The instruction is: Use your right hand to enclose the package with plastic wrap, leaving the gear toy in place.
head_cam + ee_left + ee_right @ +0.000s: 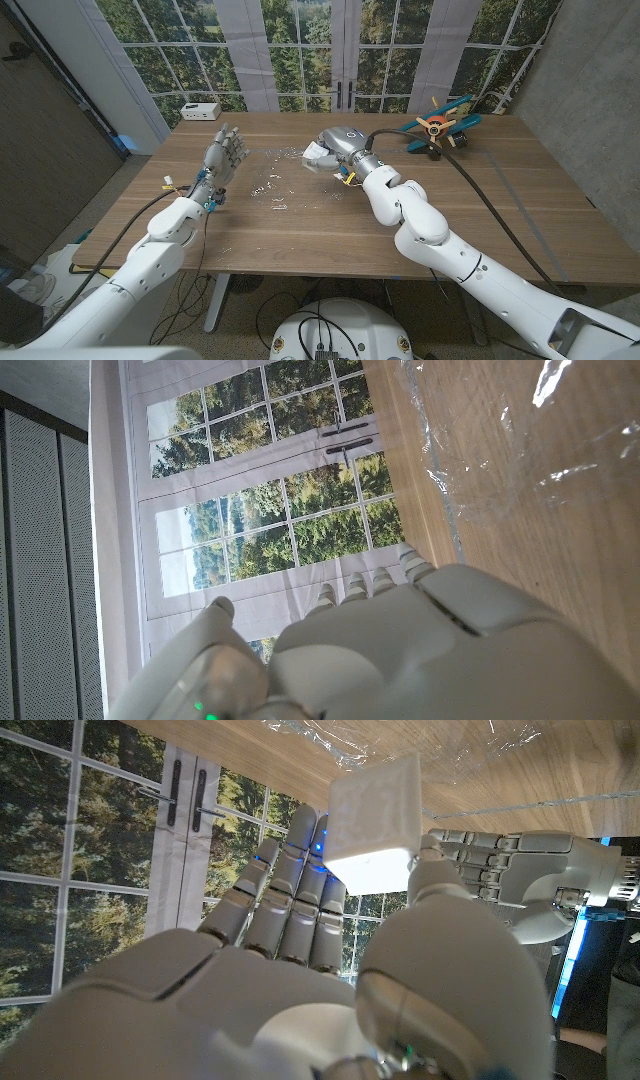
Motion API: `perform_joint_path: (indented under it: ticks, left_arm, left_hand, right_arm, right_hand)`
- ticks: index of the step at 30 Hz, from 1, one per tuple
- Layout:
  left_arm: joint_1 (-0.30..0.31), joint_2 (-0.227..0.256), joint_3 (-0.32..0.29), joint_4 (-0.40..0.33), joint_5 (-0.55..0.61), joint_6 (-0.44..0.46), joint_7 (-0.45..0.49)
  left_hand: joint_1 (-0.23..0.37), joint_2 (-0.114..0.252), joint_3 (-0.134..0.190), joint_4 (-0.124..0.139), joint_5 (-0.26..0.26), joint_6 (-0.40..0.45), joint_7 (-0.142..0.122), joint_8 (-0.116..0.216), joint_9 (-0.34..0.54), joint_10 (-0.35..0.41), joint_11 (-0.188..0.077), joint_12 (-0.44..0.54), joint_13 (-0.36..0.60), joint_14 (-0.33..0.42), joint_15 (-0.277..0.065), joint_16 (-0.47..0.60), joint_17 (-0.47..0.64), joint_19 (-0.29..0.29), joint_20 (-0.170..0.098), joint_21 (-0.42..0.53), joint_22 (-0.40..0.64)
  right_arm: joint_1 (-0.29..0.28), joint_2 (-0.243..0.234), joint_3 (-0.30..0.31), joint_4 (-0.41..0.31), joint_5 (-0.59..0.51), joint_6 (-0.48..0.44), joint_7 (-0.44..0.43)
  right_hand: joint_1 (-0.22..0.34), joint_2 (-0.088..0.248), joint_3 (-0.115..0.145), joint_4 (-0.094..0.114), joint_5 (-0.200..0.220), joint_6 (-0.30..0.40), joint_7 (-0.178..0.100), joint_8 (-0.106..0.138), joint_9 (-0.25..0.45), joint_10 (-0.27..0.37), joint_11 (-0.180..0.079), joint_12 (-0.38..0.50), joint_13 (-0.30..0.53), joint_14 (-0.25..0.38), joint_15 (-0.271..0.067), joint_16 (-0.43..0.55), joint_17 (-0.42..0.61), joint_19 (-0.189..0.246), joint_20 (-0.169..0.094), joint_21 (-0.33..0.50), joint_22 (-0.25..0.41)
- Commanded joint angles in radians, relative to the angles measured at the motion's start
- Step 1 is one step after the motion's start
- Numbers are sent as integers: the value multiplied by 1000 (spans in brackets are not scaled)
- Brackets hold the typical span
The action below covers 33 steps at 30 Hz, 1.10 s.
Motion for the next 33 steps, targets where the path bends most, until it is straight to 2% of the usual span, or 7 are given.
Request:
perform_joint_path:
  ticks: [1,15,23,33]
  left_arm:
    - [34,9,-28,-17,-2,-4,33]
    - [48,14,-44,-31,-2,5,52]
    - [57,17,-50,-45,1,9,63]
    - [78,15,-58,-62,4,6,79]
  left_hand:
    - [11,19,0,-3,-3,-78,-4,0,3,-82,6,0,4,-78,-4,-1,2,4,6,-4,6]
    - [12,19,0,-3,-3,-78,-5,-1,3,-82,7,0,3,-79,-2,-2,2,1,7,-6,6]
    - [13,19,0,-4,-4,-77,-4,-1,3,-83,5,-1,3,-79,-2,-2,2,1,7,-6,6]
    - [13,19,0,-4,-4,-78,-4,-1,3,-83,6,-1,3,-80,-2,-2,2,2,6,-6,6]
  right_arm:
    - [123,37,-47,131,101,60,-47]
    - [247,81,-112,289,179,107,-73]
    - [295,97,-146,366,222,122,-70]
    - [335,106,-185,429,262,145,-62]
  right_hand:
    - [150,133,51,52,-1,116,-110,10,1,15,-3,5,36,8,-75,-4,3,-3,4,8,4]
    - [154,132,53,52,-2,120,-107,15,0,17,-2,7,34,13,-75,-10,7,-3,4,9,4]
    - [155,131,53,52,-3,121,-107,17,-1,18,-1,8,33,15,-73,-13,10,-3,5,10,4]
    - [156,131,53,54,-4,118,-106,18,-3,17,-3,10,31,16,-74,-17,14,-3,3,11,4]
